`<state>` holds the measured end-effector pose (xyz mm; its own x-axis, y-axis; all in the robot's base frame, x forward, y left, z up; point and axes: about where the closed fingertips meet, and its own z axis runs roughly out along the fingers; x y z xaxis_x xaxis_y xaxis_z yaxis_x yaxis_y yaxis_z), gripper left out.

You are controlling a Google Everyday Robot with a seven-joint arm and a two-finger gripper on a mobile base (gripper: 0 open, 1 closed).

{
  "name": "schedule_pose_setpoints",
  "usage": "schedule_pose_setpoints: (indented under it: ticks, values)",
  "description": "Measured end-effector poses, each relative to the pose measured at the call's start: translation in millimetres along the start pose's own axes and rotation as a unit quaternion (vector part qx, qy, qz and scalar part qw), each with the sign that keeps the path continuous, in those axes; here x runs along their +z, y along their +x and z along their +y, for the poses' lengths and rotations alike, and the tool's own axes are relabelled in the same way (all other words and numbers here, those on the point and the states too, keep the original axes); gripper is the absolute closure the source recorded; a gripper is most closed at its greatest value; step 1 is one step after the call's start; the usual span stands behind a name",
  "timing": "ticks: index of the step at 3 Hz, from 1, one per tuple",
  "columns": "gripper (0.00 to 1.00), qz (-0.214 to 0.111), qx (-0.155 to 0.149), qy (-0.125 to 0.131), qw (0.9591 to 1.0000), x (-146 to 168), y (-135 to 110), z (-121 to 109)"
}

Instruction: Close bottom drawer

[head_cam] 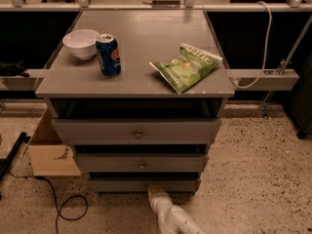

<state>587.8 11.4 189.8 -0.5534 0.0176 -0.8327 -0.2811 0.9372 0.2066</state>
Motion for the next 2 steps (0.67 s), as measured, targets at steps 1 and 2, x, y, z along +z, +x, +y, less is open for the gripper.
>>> schedule_pose_setpoints:
  ticks: [1,2]
  values:
    - [0.81,0.0,0.0,0.0,1.0,0.0,0.0,0.0]
    - [0.58,0.0,0.0,0.0,1.0,0.0,0.0,0.0]
